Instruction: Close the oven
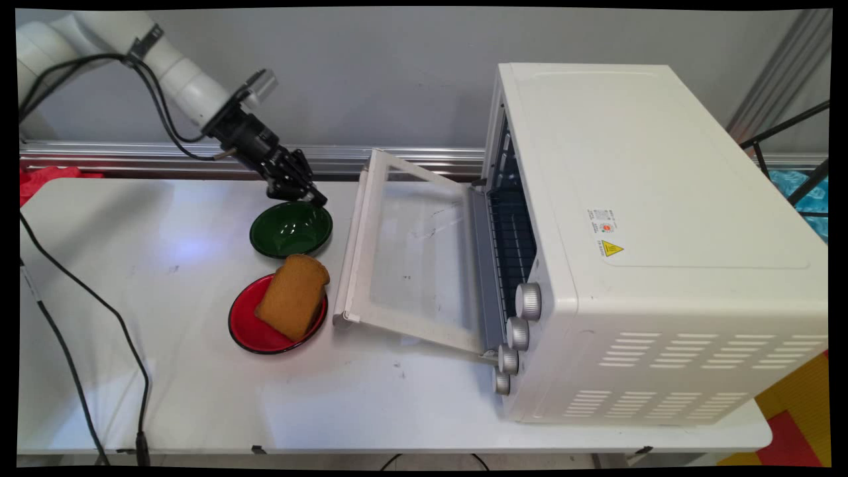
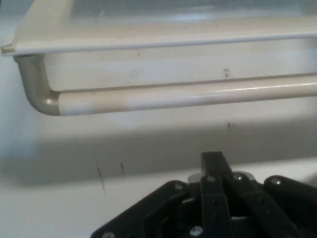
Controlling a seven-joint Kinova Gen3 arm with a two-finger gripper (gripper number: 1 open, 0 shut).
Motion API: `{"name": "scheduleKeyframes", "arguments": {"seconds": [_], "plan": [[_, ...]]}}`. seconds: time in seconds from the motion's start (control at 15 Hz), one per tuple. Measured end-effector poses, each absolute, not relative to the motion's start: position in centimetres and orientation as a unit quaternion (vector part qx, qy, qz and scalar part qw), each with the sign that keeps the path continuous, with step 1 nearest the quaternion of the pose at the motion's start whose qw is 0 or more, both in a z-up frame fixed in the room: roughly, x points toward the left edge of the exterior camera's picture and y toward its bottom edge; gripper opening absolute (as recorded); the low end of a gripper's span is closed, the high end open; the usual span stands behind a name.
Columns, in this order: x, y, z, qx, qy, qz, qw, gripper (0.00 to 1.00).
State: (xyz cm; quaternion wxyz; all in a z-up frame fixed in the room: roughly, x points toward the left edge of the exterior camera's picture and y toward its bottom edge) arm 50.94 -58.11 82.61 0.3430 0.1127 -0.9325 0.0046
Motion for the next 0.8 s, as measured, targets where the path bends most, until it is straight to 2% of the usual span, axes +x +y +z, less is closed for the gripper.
{"name": "scheduleKeyframes", "arguments": {"seconds": [0.47, 0.8], "plan": [[47.7, -58.7, 78.7, 0.108, -0.933, 0.013, 0.343, 0.0], [46.1, -58.9, 77.3, 0.107, -0.931, 0.017, 0.348, 0.0]]}}
